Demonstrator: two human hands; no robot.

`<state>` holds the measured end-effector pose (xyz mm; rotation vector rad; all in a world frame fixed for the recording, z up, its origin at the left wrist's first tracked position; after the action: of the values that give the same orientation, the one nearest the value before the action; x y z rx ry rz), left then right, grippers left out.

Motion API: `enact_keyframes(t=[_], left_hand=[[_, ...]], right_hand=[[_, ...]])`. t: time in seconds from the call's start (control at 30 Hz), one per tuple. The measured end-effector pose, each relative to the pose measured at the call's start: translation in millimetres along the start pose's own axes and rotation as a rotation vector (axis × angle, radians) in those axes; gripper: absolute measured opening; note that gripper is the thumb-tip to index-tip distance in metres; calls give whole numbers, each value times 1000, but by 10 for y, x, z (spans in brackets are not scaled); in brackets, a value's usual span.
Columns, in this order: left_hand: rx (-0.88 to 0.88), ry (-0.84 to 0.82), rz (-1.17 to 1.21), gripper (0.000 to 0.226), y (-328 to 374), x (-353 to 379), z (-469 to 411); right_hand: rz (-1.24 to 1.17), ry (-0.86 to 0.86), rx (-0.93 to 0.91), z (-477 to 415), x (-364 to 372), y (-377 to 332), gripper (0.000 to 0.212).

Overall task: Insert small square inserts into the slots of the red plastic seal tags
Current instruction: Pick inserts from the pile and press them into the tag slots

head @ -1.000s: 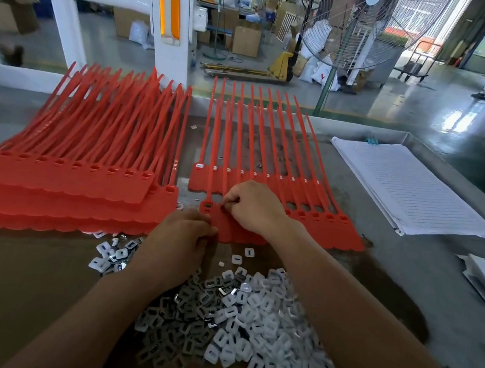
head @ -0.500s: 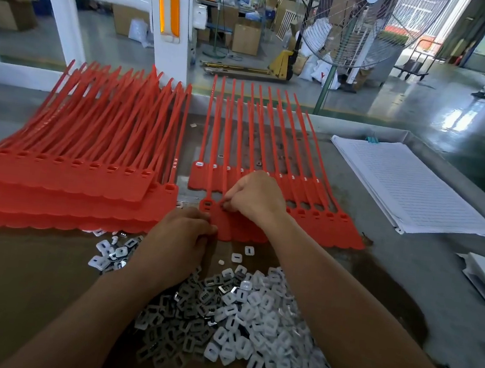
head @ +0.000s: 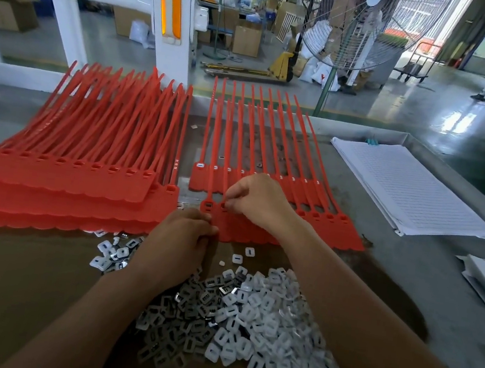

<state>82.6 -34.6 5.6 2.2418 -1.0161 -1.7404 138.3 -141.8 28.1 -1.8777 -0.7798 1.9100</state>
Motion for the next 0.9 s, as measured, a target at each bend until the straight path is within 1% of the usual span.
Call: enact_keyframes(t=[0.07,0.17,0.23,0.33,0.47,0.6,0.8,0.87,0.9], left_hand=[[1,-6,-4,29,-6,10,2],[-4,-37,-2,29,-33,42,1],[-25,-65,-14,31,-64,72,-1],[-49,-77,-32,34,-95,96,-6],[-57,-80,-32,34,-113,108,-8],[-51,-67,-29,35,-103,93,-8],[-41,-56,-21,34,-86,76,-6],[-43,-59,-15,34,-79,75,-7],[-45,-62,-11,34,-78,73,-7]], right_hand=[[6,-41,-75,154,-3,-105,13],[50,-227,-148,413,119,-201,10],[99,-317,-184,552,209,-228,12],[168,-393,-223,677,337,-246,18],[205,-413,-245,727,406,-262,21],[215,-443,-251,751,434,-260,16],[360,-500,-324,794,529,-278,18],[326,-510,-318,792,511,-253,10],[268,-513,-298,787,484,-236,4]])
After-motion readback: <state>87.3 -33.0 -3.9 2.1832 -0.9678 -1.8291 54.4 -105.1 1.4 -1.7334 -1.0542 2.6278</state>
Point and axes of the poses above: each hand's wrist, its own z-axis away from the middle knuckle, its own x-axis out of the palm, y = z × x, the point moved 9 cm from there along -z, towards the middle knuckle, and after that the axes turned 1 degree about y, right-handed, at the moved point
